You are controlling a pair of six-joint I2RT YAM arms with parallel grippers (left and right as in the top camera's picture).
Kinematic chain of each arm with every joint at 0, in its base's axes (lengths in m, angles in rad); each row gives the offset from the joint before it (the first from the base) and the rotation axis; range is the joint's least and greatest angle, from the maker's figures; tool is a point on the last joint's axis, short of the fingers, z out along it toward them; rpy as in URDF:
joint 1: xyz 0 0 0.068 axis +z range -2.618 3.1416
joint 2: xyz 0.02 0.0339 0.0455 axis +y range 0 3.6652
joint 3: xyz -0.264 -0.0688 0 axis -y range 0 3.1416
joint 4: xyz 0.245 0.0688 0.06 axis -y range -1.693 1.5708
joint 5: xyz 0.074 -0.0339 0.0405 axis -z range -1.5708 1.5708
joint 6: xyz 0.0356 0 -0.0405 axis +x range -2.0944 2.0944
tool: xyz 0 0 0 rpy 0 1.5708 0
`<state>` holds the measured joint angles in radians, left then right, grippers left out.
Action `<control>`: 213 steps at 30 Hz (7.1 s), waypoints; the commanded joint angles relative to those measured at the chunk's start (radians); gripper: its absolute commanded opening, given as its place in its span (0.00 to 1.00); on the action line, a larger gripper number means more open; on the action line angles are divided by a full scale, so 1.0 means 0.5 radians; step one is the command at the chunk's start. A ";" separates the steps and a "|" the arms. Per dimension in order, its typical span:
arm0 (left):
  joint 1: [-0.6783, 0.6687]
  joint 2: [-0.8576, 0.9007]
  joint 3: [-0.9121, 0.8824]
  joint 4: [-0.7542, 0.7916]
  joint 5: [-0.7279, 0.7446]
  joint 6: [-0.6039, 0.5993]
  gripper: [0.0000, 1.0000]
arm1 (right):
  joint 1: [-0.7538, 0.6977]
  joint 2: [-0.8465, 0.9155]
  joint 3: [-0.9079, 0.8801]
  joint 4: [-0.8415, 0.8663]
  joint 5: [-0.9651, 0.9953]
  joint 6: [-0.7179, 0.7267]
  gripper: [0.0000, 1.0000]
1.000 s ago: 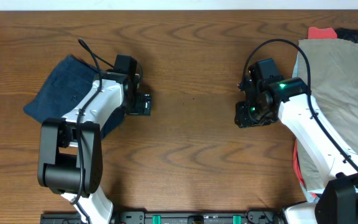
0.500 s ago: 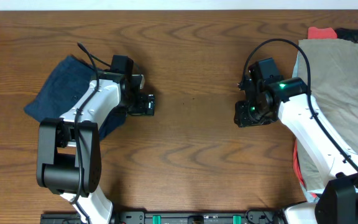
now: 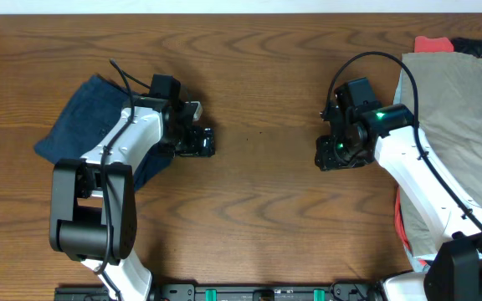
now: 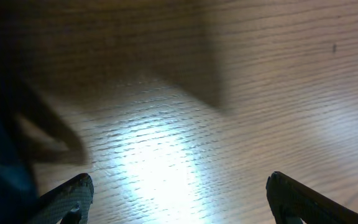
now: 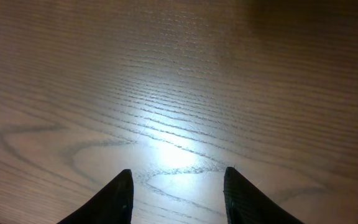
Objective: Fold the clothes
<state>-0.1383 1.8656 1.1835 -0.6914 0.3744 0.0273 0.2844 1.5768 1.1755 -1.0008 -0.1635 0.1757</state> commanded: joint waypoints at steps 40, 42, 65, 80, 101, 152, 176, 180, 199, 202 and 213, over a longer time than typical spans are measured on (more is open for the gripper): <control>0.106 0.021 -0.037 0.105 0.221 0.311 0.87 | -0.013 -0.027 0.030 -0.008 0.019 -0.016 0.50; 0.106 0.022 -0.062 0.139 0.099 0.301 0.87 | -0.013 -0.027 0.030 -0.011 0.019 -0.016 0.50; 0.491 0.023 -0.234 0.946 -0.860 0.038 0.95 | -0.013 -0.027 0.030 -0.049 0.020 -0.017 0.51; 0.105 0.022 -0.224 0.814 -0.270 -0.006 0.98 | -0.013 -0.027 0.029 0.069 0.019 0.068 0.78; 0.114 -0.289 0.495 -1.059 -0.376 -0.097 0.98 | -0.219 -0.037 0.030 -0.039 -0.003 0.102 0.99; 0.262 -3.056 -0.488 -0.648 -0.459 -0.237 0.98 | 0.099 -1.772 -0.913 0.240 0.371 0.201 0.99; 0.262 -3.056 -0.488 -0.648 -0.459 -0.237 0.98 | -0.400 -2.375 -1.357 0.826 0.229 -0.475 0.99; 0.262 -3.056 -0.488 -0.648 -0.459 -0.237 0.98 | -0.456 -2.650 -1.649 1.062 0.211 -0.468 0.99; 0.262 -3.056 -0.488 -0.648 -0.459 -0.237 0.98 | -0.452 -3.144 -2.340 1.862 0.245 -0.527 0.99; 0.262 -3.056 -0.488 -0.648 -0.459 -0.237 0.98 | -0.452 -3.144 -2.340 1.846 0.268 -0.526 0.99; 0.262 -3.056 -0.488 -0.648 -0.458 -0.237 0.98 | -0.452 -3.144 -2.340 1.855 0.259 -0.398 0.99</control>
<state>-0.0067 0.3386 0.9409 -1.0168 0.1501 -0.0822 0.0723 0.0143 0.0071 -0.0689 -0.0444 -0.0502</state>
